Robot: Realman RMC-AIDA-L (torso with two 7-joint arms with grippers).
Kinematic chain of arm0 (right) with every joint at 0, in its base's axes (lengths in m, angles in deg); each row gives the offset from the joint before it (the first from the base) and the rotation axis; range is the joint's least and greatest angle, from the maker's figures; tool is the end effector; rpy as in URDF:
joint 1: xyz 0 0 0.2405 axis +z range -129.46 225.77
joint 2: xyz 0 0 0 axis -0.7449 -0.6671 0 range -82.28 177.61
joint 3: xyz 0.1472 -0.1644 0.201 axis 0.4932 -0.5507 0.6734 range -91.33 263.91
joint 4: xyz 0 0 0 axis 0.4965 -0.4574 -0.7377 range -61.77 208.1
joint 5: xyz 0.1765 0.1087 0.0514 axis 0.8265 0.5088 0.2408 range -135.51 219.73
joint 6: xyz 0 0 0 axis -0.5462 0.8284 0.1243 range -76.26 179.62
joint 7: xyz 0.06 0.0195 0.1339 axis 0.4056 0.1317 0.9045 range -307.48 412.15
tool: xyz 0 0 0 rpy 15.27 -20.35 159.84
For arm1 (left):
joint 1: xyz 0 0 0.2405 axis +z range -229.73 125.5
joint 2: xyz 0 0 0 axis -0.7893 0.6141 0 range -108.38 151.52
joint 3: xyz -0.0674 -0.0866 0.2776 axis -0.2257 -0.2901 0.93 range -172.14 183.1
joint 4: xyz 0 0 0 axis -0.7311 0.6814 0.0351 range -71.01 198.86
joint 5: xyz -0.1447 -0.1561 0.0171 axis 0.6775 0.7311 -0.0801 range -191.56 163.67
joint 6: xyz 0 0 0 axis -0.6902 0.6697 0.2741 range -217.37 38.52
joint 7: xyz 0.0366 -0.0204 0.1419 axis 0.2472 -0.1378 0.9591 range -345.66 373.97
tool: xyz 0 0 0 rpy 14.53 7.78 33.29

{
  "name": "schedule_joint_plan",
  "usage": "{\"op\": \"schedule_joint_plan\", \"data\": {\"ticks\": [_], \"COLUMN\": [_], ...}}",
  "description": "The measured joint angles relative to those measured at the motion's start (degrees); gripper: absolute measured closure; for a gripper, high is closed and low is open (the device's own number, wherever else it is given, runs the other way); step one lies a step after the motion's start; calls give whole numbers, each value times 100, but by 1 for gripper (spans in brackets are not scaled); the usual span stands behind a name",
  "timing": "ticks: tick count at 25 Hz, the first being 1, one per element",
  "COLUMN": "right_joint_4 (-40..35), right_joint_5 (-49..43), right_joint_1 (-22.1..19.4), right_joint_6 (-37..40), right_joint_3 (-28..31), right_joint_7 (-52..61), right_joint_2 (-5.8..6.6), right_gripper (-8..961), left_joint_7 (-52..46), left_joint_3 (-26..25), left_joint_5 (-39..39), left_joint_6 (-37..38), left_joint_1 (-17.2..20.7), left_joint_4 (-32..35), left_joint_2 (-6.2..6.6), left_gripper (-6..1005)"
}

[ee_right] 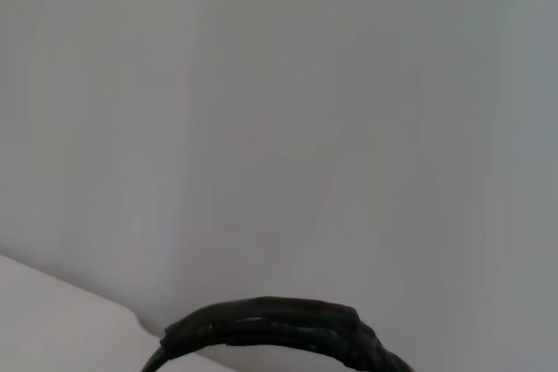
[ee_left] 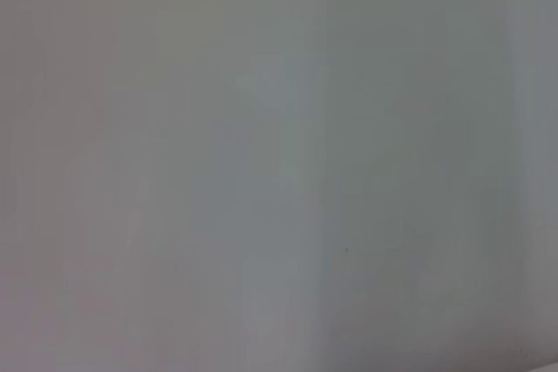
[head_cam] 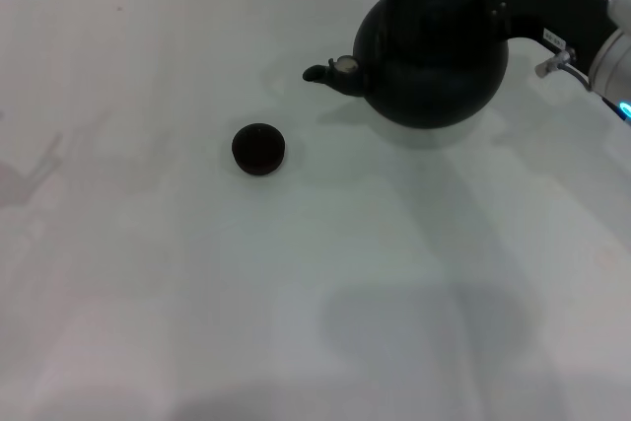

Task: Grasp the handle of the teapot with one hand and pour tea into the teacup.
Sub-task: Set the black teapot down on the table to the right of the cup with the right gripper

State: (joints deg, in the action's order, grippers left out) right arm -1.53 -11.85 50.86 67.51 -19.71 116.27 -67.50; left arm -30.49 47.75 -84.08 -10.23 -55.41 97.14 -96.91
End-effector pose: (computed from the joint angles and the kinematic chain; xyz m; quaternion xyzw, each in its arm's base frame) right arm 0.2643 0.3399 -0.0322 -0.8340 0.2060 0.2086 0.4674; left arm -0.4202 0.2424 0.0468 -0.7751 -0.2048 -0.2915 0.5219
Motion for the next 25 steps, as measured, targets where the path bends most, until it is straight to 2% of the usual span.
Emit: {"op": "schedule_joint_plan", "data": {"ticks": [13, 25], "right_joint_4": [650, 1080], "right_joint_5": [159, 103], "right_joint_1": [-26, 120], "right_joint_6": [1119, 1284], "right_joint_3": [129, 338], "right_joint_7": [5, -191], "right_joint_2": [-18, 0], "right_gripper": [843, 842], "left_joint_7": [0, 0], "left_joint_3": [0, 0], "left_joint_5": [0, 1], "left_joint_6": [-65, -71], "left_joint_1": [-94, -112], "left_joint_4": [5, 0], "left_joint_2": [7, 9], "left_gripper": [124, 124]}}
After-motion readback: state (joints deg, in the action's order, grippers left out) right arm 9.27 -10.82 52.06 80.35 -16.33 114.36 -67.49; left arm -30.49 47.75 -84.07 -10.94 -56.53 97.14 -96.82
